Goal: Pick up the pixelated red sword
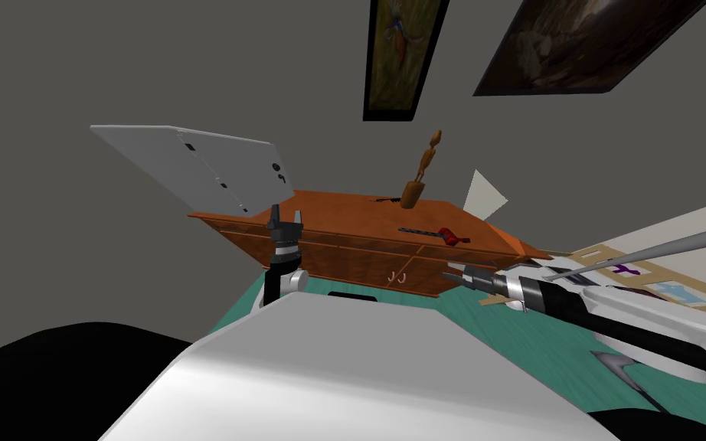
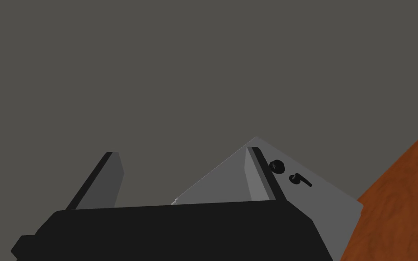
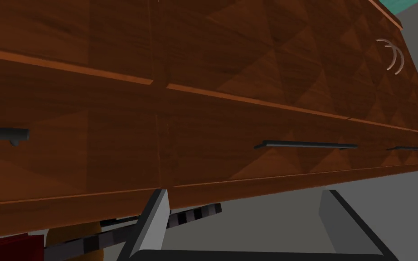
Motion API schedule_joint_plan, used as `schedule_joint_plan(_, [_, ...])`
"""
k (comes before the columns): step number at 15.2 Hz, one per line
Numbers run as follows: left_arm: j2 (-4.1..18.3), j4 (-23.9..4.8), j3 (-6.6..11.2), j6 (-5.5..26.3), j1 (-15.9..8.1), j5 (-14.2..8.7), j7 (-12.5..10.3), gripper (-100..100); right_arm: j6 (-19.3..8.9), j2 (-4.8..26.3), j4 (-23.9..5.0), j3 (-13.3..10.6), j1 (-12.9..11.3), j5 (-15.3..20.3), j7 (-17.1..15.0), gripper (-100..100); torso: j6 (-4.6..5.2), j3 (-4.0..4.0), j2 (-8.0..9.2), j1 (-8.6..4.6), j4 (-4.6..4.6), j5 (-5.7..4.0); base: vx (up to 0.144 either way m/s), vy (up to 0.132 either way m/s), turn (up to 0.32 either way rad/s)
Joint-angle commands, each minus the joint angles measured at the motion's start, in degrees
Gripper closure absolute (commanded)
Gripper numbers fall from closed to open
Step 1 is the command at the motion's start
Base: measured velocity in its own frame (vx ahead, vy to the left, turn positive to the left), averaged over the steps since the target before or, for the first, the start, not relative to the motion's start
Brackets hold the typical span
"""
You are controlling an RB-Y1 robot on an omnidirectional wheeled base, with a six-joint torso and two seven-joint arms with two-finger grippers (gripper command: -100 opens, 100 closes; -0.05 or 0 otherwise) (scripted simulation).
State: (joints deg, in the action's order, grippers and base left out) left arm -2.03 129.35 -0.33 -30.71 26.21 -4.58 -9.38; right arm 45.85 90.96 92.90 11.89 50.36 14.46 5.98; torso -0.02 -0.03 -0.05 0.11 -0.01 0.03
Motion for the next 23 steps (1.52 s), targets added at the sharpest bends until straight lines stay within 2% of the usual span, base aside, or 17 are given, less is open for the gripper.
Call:
schedule_joint_plan(1, [0.0,0.0,0.0,0.0,0.0,0.0,0.0,0,0.4,2.9,-2.3,0.8,1.2,1.2,0.5,-100,0.0,0.0,0.0,0.0,0.0,0.0,0.002,0.027,-0.007])
schedule_joint_plan(3, [0.0,0.0,0.0,0.0,0.0,0.0,0.0,0,0.4,5.5,-2.3,0.8,1.2,1.2,0.5,-100,0.0,0.0,0.0,0.03,0.0,0.01,0.002,0.031,-0.014])
schedule_joint_plan(4, [0.0,0.0,0.0,0.0,0.0,0.0,0.0,0,0.4,5.7,-2.3,0.8,1.2,1.2,0.5,-100,0.0,0.0,0.0,0.03,0.0,0.01,0.003,0.014,-0.001])
schedule_joint_plan(5, [0.0,0.0,0.0,0.0,0.0,0.0,0.0,0,0.7,7.7,-4.4,1.6,2.2,2.3,1.0,-100,0.0,0.0,0.0,0.0,0.0,0.0,0.001,0.026,-0.005])
schedule_joint_plan(7, [0.0,0.0,0.0,0.0,0.0,0.0,0.0,0,0.7,10.2,-4.4,1.6,2.2,2.3,1.0,-100,0.0,-0.01,-0.01,0.03,0.0,0.01,0.005,0.029,-0.013])
schedule_joint_plan(8, [0.0,0.0,0.0,0.0,0.0,0.0,0.0,0,1.0,11.6,-6.6,2.3,3.2,3.4,1.4,-100,0.0,-0.01,-0.02,0.03,0.0,0.01,0.009,0.031,-0.005])
schedule_joint_plan(10, [0.0,0.0,0.0,0.0,0.0,0.0,0.0,0,1.0,14.3,-6.6,2.3,3.2,3.4,1.4,-100,0.0,-0.02,-0.03,0.06,-0.01,0.01,0.007,0.031,-0.008])
schedule_joint_plan(11, [0.0,0.0,0.0,0.0,0.0,0.0,0.0,0,1.0,14.5,-6.6,2.3,3.2,3.4,1.4,-100,-0.01,-0.02,-0.03,0.04,-0.01,0.01,0.004,0.012,0.002])
schedule_joint_plan(12, [0.0,0.0,0.0,0.0,0.0,0.0,0.0,0,1.2,16.5,-8.6,2.9,4.2,4.5,1.9,-100,0.0,-0.01,-0.02,0.01,-0.01,0.0,0.006,0.023,0.0])
schedule_joint_plan(14, [0.0,0.0,0.0,0.0,0.0,0.0,0.0,0,1.2,18.6,-8.6,2.9,4.2,4.5,1.9,-100,0.0,-0.02,-0.03,0.03,-0.01,0.0,0.008,0.024,-0.007])
schedule_joint_plan(15, [0.0,0.0,0.0,0.0,0.0,0.0,0.0,0,1.3,20.3,-10.6,3.6,5.2,5.5,2.3,-100,-0.01,-0.02,-0.04,0.02,-0.01,0.0,0.012,0.022,0.003])
schedule_joint_plan(17, [0.0,0.0,0.0,0.0,0.0,0.0,0.0,0,1.3,22.5,-10.6,3.6,5.2,5.5,2.3,-100,0.0,-0.03,-0.06,0.02,-0.01,0.0,0.013,0.022,-0.002])
schedule_joint_plan(18, [0.0,0.0,0.0,0.0,0.0,0.0,0.0,0,1.4,24.1,-12.6,4.2,6.1,6.4,2.6,-100,-0.01,-0.04,-0.06,0.02,-0.02,0.0,0.016,0.029,0.006])
schedule_joint_plan(19, [0.0,0.0,0.0,0.0,0.0,0.0,0.0,0,1.4,25.4,-12.6,4.2,6.1,6.4,2.6,-100,-0.01,-0.04,-0.07,0.04,-0.02,0.01,0.017,0.03,0.004])
schedule_joint_plan(21, [0.0,0.0,0.0,0.0,0.0,0.0,0.0,0,1.4,26.3,-12.6,4.2,6.1,6.4,2.6,-100,-0.01,-0.04,-0.07,0.03,-0.02,0.0,0.01,0.015,0.0])
schedule_joint_plan(22, [0.0,0.0,0.0,0.0,0.0,0.0,0.0,0,1.5,28.5,-14.4,4.8,7.0,7.4,3.0,-100,0.0,-0.03,-0.05,0.0,-0.02,-0.01,0.012,0.018,0.007])
schedule_joint_plan(23, [0.0,0.0,0.0,0.0,0.0,0.0,0.0,0,1.5,29.7,-14.4,4.8,7.0,7.4,3.0,-100,-0.01,-0.04,-0.06,0.0,-0.02,-0.01,0.016,0.02,0.006])
